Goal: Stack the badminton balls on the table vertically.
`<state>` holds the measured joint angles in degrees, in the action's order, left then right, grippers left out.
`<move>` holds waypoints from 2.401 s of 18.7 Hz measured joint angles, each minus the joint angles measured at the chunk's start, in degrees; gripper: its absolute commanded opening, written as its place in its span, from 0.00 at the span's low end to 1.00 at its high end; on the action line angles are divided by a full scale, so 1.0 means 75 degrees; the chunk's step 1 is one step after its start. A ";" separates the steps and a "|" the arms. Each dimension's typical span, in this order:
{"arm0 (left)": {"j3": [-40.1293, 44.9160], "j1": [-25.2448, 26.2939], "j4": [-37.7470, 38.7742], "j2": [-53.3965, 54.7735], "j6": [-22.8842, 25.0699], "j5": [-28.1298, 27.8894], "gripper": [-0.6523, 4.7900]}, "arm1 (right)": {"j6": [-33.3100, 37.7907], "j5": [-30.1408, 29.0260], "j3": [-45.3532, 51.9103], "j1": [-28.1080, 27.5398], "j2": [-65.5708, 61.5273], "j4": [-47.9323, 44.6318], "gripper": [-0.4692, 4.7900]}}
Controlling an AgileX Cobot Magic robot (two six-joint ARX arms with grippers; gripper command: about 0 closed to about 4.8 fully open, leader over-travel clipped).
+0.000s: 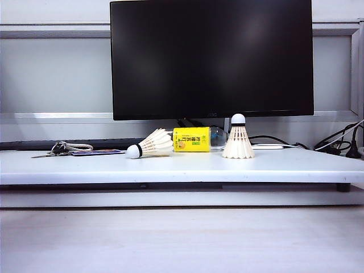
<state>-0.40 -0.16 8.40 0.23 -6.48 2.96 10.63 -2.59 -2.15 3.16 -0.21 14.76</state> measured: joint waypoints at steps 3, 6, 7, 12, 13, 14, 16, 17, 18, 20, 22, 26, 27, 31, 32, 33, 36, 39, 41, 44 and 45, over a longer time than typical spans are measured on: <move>0.0000 0.0000 0.0000 0.0000 0.0000 0.0000 0.11 | -0.0169 0.0000 0.0000 0.0000 0.0000 0.0017 0.11; 0.0000 0.0000 0.0000 0.0000 0.0000 0.0000 0.11 | -0.0443 0.0029 0.0000 0.0000 0.0000 0.0017 0.11; 0.0000 0.0000 0.0000 0.0000 0.0000 0.0000 0.11 | -0.0455 0.0032 0.0000 0.0000 0.0000 0.0017 0.11; 0.0000 0.0000 0.0000 0.0003 0.0000 -0.0003 0.11 | 0.1457 -0.0606 0.0000 0.0000 0.0000 -0.0015 0.11; 0.0000 0.0000 0.0000 0.0003 0.0000 0.0000 0.11 | 0.1460 -0.0982 0.0000 0.0000 0.0000 -0.0038 0.12; 0.0000 0.0000 0.0000 0.0003 0.0000 0.0000 0.11 | 0.1425 -0.1306 -0.0006 0.0012 0.0000 -0.0023 0.13; 0.0000 0.0000 0.0000 0.0003 0.0000 -0.0003 0.11 | 0.1408 -0.1411 -0.0207 0.0012 0.0000 0.0542 0.13; 0.0000 0.0000 0.0000 0.0003 0.0000 -0.0003 0.11 | 0.1405 -0.1422 -0.0344 0.0015 0.0000 0.0822 0.13; 0.0000 0.0000 0.0000 0.0003 0.0006 0.0000 0.11 | 0.1396 -0.1431 -0.0554 0.0017 0.0000 0.0927 0.13; 0.0000 0.0000 0.0000 0.0003 0.0006 0.0000 0.11 | 0.1448 -0.1437 -0.0682 0.0035 0.0000 0.0857 0.13; 0.0000 0.0000 0.0000 0.0003 0.0006 0.0000 0.11 | 0.1705 -0.1437 -0.0962 0.0125 -0.0003 0.0831 0.14; 0.0000 0.0000 0.0000 0.0003 0.0006 0.0000 0.11 | 0.1763 -0.1457 -0.2218 0.0501 -0.1166 0.0769 0.16; 0.0000 0.0000 0.0000 0.0003 0.0006 0.0000 0.11 | 0.1644 -0.1460 -0.2634 0.0629 -0.1851 0.0933 0.18; 0.0000 0.0000 0.0000 0.0000 0.0003 0.0000 0.11 | 0.0236 -0.1638 -0.4494 0.1306 -0.4596 0.1778 0.19; 0.0000 0.0000 -0.0003 0.0000 -0.0029 0.0003 0.11 | -0.0204 -0.1664 -0.4975 0.1539 -0.5307 0.1976 0.19; 0.0000 0.0000 -0.0006 0.0000 -0.0239 0.0032 0.11 | -0.0580 -0.1661 -0.5371 0.1766 -0.5971 0.2031 0.19; 0.0000 0.0000 -0.0038 0.0000 -0.1518 0.0487 0.11 | -0.1294 -0.1664 -0.6222 0.2340 -0.7230 0.2186 0.19; 0.0000 0.0000 -0.0061 0.0000 -0.1964 0.0781 0.11 | -0.2022 -0.1670 -0.6904 0.2763 -0.8064 0.2194 0.19; 0.0000 0.0000 -0.0067 0.0000 -0.1993 0.0784 0.11 | -0.2401 -0.1690 -0.7181 0.2830 -0.8408 0.2256 0.19; 0.0000 0.0000 -0.0128 0.0000 -0.1935 0.1110 0.20 | -0.2792 -0.1786 -0.7490 0.2844 -0.8789 0.2317 0.20; 0.0000 0.0000 -0.0160 0.0000 -0.1801 0.1591 0.26 | -0.2999 -0.1830 -0.7597 0.2847 -0.8921 0.2396 0.24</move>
<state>-0.40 -0.16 7.20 0.23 -19.99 14.90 -11.86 -16.32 -59.13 24.51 -67.11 32.73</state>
